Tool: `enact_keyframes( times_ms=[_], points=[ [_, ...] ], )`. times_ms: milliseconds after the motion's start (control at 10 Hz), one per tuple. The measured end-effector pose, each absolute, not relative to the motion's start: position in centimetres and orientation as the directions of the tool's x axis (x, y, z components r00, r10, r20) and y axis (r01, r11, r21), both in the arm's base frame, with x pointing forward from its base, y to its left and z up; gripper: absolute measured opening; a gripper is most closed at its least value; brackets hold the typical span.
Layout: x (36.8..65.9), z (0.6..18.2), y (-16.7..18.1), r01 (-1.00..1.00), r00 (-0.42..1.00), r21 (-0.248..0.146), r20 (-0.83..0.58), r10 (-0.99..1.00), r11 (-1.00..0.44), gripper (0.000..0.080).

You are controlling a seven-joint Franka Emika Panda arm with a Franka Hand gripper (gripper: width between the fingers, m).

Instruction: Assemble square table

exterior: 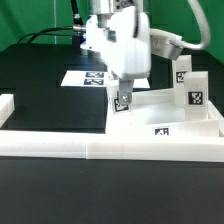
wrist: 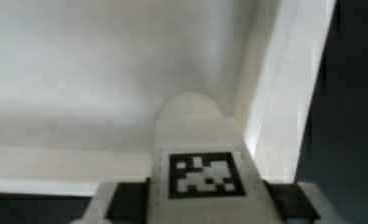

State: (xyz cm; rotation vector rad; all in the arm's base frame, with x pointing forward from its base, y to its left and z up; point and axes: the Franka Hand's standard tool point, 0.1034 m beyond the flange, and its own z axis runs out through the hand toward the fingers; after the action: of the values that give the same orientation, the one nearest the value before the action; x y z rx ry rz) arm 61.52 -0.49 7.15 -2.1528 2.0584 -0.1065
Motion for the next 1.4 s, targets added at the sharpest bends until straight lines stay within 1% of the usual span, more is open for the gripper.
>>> enact_keyframes(
  times_ms=[200,400,500,600,1200,1400],
  points=[
    [61.7,7.4,0.1,-0.978,-0.137,-0.141,-0.111,-0.984,0.152,0.0290],
    [61.7,6.9,0.4,-0.940,-0.306,-0.117,-0.135,-0.943,0.321,0.0290],
    [61.2,6.2,0.2,-0.926,-0.352,-0.097,-0.130,-0.927,0.365,0.0290],
    [61.1,6.2,0.0,-0.915,-0.383,-0.086,-0.126,-0.915,0.395,0.0290],
    [61.0,6.2,-0.2,-0.842,-0.524,-0.066,-0.137,-0.841,0.535,0.0293],
    [61.2,6.2,-0.1,-0.791,-0.601,-0.040,-0.135,-0.788,0.610,0.0306]
  ],
)
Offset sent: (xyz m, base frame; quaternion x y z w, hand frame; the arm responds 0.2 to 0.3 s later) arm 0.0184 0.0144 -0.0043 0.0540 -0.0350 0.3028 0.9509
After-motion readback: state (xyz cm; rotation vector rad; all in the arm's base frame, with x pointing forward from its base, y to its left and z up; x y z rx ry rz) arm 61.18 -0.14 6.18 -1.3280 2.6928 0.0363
